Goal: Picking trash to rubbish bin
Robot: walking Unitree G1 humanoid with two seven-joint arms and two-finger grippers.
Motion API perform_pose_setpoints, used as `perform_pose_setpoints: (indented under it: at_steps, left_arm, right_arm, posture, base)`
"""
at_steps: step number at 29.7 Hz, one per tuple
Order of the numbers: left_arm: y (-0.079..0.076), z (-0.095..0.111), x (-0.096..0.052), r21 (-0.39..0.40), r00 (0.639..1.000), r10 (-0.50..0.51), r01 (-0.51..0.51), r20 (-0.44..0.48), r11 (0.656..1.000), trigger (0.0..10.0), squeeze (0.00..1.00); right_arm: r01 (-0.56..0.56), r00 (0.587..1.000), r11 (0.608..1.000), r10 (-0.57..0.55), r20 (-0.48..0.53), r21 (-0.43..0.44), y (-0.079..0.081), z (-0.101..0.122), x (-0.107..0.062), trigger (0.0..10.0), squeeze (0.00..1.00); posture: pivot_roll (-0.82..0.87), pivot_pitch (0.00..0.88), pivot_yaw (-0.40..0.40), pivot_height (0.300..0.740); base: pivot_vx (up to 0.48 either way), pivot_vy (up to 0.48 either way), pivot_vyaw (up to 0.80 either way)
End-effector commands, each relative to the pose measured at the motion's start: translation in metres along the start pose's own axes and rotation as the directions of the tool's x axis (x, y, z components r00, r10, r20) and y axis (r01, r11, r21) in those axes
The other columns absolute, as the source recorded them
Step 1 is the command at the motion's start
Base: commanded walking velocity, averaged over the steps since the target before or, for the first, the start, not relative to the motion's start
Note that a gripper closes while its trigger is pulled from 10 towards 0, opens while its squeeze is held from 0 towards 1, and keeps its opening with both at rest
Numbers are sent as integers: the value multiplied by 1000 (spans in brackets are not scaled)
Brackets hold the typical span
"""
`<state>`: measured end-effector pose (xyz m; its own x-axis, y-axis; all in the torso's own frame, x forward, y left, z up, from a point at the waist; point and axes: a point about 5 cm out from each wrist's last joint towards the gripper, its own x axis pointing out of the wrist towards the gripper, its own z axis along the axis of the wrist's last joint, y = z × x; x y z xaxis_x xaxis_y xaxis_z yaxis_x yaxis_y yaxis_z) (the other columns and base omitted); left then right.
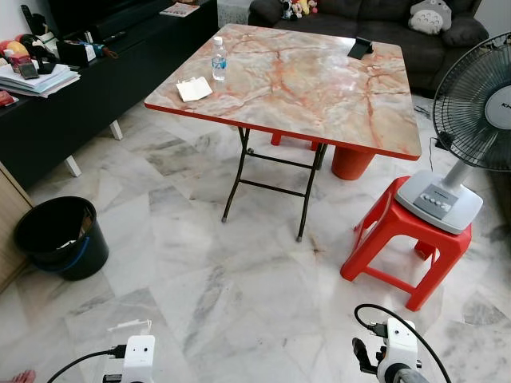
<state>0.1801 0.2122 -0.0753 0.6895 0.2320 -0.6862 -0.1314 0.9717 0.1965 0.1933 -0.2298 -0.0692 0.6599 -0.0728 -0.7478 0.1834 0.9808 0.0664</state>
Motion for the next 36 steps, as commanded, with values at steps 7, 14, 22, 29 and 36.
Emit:
perform_pose_setpoints:
  at_steps: [7, 14, 22, 29, 36]
  left_arm:
    - [12, -13, -5, -12, 998, 55, -55, -13, 998, 10000, 0]
    - [34, -16, -7, -161, 983, 183, -183, -17, 970, 10000, 0]
    - [43, -35, -15, -54, 986, 154, -158, -68, 986, 10000, 0]
    - [55, -34, -16, -47, 979, 197, -199, -44, 979, 10000, 0]
    - [78, -43, -24, -51, 956, 288, -292, -62, 955, 10000, 0]
  right_arm:
    - [3, 1000, 1000, -3, 8, 18, 0, 1, 0, 10000, 0]
    - [3, 1000, 1000, -3, 11, 15, 1, 0, 0, 10000, 0]
    - [0, 1000, 1000, 0, 6, 0, 3, -1, 0, 10000, 0]
    - [2, 1000, 1000, -2, 2, 0, 3, -2, 0, 10000, 0]
    - [12, 1000, 1000, -12, -1, 6, 1, -3, 0, 10000, 0]
  posture:
    - [9, 23, -48, 740]
    - [10, 15, -46, 740]
    - [12, 10, -40, 740]
    - [15, 8, -33, 740]
    - [30, 33, -37, 740]
  base:
    - [0, 0, 0]
    - [0, 0, 0]
    - [0, 0, 0]
    - [0, 0, 0]
    - [0, 0, 0]
